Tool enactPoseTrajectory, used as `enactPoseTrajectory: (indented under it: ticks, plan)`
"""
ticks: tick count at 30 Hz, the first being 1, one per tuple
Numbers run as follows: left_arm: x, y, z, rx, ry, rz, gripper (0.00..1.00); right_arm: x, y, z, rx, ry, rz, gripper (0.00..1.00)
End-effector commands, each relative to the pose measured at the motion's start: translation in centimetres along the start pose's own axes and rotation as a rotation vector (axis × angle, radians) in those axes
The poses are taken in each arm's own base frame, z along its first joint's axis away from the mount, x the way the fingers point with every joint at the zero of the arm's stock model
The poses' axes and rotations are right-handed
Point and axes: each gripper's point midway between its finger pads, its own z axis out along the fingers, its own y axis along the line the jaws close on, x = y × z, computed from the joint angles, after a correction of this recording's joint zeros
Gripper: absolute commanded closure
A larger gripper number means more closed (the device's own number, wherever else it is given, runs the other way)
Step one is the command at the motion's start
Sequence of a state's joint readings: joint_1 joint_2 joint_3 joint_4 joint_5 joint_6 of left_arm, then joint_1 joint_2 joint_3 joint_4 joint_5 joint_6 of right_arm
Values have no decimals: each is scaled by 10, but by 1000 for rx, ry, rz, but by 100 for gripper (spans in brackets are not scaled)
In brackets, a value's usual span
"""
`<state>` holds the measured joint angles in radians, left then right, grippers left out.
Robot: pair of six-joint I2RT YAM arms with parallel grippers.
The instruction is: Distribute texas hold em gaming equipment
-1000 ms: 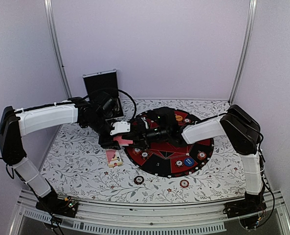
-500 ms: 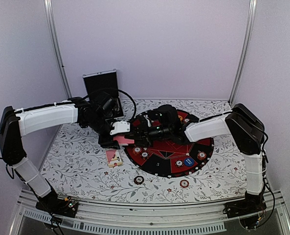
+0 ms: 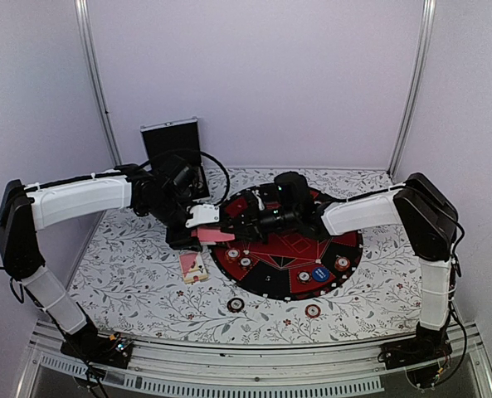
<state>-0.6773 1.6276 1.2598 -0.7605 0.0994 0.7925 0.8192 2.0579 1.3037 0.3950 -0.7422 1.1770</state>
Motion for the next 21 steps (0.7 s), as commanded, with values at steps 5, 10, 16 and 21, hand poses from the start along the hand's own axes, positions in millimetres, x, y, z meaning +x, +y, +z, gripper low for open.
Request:
enactPoseTrajectory:
  ticks: [5,10,16,21]
  plan:
    - [1,10,0,-35,-13,-24,100,-7,15,-18,-13,-24,-15,100]
    - [7,9,2,-31,0,-32,100,-17,24,-35,-44,-45,-14,100]
    - [12,9,-2,-33,5,-42,100,-49,14,-79,-30,-134,-3,100]
    - [10,6,-7,-18,-1,-56,100,-78,-11,-94,34,-179,10,100]
